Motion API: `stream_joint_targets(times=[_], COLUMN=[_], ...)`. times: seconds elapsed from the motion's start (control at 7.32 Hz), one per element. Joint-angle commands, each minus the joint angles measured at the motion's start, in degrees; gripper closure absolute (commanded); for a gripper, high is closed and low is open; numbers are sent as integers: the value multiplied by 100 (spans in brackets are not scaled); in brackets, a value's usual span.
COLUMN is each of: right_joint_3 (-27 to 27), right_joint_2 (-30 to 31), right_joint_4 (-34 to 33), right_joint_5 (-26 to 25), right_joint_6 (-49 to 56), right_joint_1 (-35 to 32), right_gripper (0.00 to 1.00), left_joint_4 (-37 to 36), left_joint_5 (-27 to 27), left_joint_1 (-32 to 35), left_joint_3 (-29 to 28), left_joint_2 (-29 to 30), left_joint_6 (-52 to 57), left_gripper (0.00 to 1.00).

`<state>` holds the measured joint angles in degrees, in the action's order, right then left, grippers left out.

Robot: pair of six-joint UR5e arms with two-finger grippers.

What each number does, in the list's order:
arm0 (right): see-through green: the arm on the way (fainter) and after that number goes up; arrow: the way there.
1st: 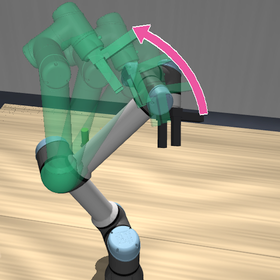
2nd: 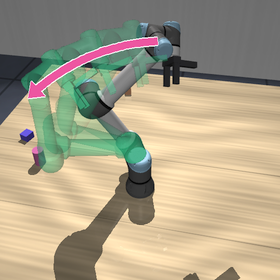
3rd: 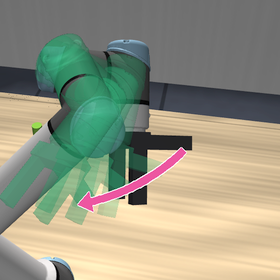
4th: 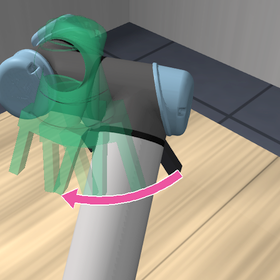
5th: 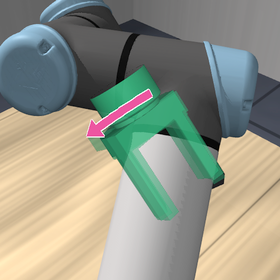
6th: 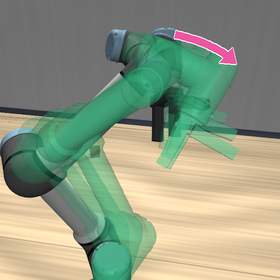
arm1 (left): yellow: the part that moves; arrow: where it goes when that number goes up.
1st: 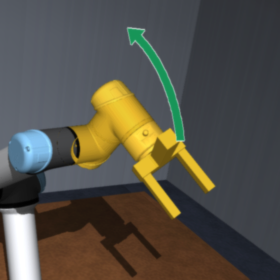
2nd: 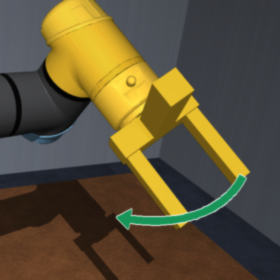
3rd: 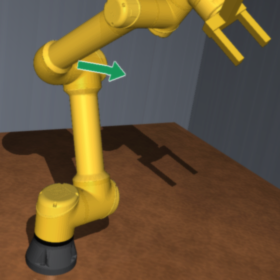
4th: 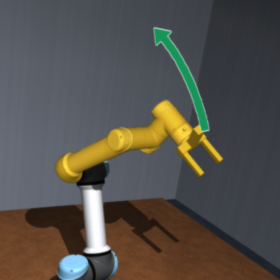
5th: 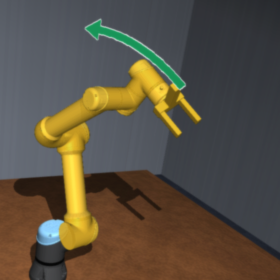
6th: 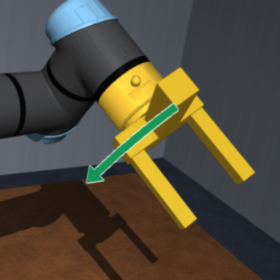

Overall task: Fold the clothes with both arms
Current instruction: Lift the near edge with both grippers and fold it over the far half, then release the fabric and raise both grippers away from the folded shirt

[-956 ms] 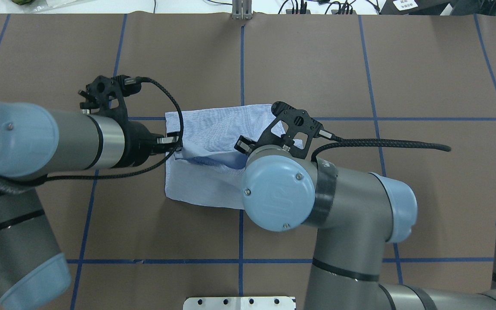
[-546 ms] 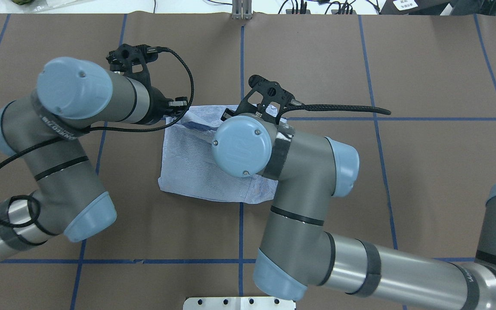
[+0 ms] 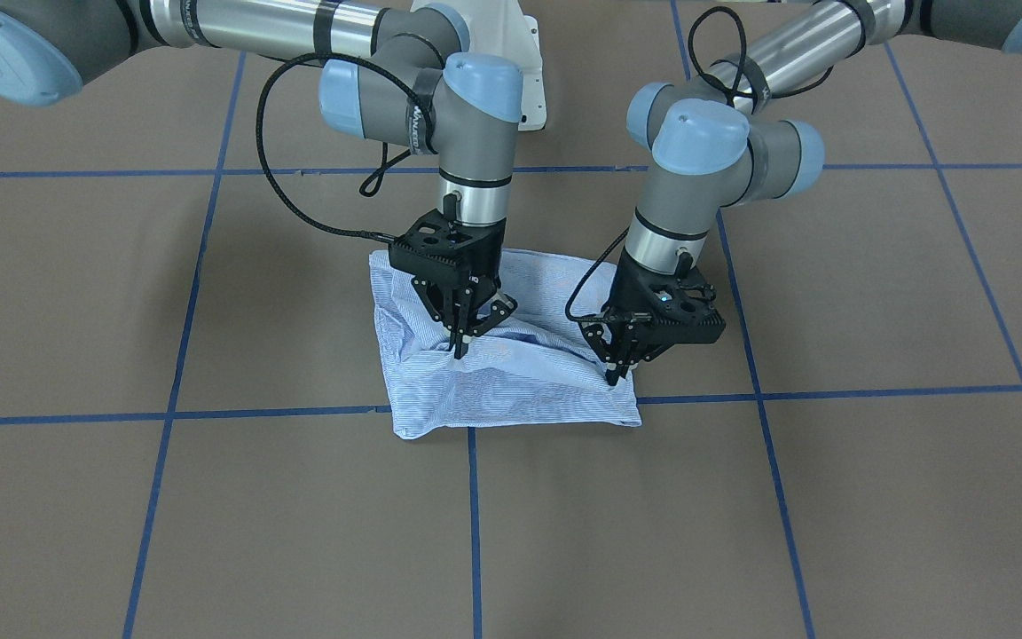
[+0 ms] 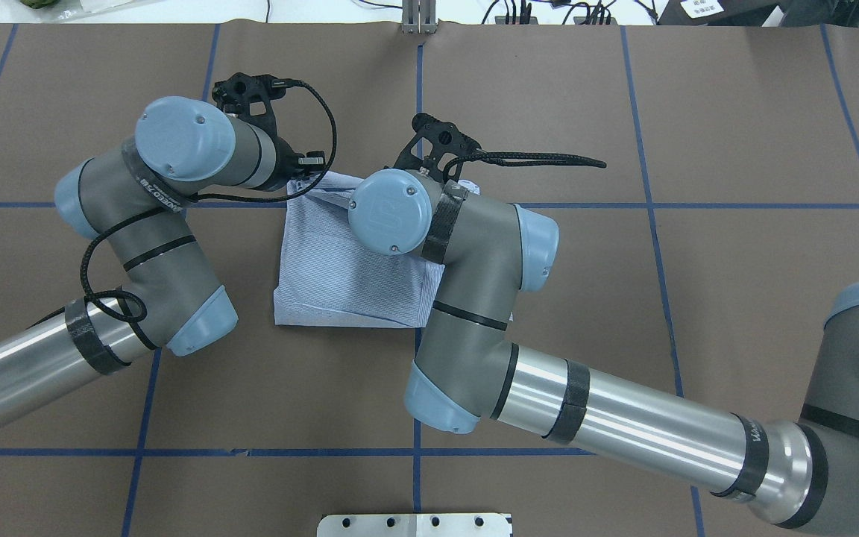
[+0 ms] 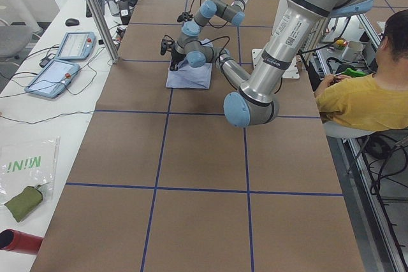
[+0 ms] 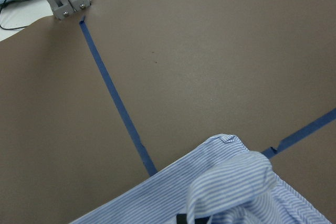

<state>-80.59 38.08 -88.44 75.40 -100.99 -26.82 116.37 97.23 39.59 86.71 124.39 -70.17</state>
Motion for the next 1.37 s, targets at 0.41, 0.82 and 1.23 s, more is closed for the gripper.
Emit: stream_joint_targets(times=[0.41,0.82,1.23], right_joint_3=[826,677,702], right_joint_2=[-301,-441,-450], right_joint_4=[424,381,389], right_joint_5=[184,1238,551], right_joint_6=[515,853,923], right_joint_1=[-173,-587,164], right_gripper=[20,0,0], left_joint_4=[87,307,290], left_joint_5=[-19,321,1105], left_joint_1=[-22,232,829], left_joint_3=[-260,299,830], left_joint_2=[-11,-370,-960], left_joint_6=[100,1390,2542], left_gripper=[86,0,0])
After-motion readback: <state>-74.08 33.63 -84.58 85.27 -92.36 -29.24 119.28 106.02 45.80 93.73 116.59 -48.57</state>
